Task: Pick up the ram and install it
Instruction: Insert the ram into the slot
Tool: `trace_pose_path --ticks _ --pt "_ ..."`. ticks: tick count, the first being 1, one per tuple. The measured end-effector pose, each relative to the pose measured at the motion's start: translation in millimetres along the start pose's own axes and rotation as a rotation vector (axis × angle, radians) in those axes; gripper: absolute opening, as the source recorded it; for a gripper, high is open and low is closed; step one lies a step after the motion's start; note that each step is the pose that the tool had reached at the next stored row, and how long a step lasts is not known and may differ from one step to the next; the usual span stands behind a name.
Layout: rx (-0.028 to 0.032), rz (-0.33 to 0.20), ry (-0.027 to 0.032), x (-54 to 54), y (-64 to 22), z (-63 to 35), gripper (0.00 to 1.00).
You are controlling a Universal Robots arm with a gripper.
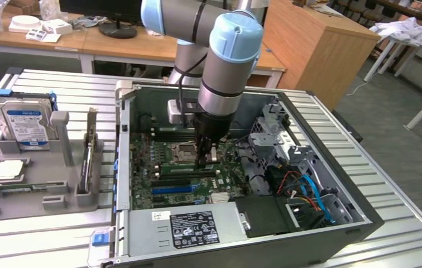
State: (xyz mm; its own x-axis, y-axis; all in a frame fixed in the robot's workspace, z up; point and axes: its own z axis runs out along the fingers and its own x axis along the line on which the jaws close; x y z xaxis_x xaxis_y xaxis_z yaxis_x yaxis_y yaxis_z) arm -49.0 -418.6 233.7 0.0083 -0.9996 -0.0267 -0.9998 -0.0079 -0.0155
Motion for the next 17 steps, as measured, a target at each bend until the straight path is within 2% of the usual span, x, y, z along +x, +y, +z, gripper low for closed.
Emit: trace_pose_path --ticks 17 --pt "0.0001 0.0 -0.0003 -2.0 0.0 0.7 0.12"
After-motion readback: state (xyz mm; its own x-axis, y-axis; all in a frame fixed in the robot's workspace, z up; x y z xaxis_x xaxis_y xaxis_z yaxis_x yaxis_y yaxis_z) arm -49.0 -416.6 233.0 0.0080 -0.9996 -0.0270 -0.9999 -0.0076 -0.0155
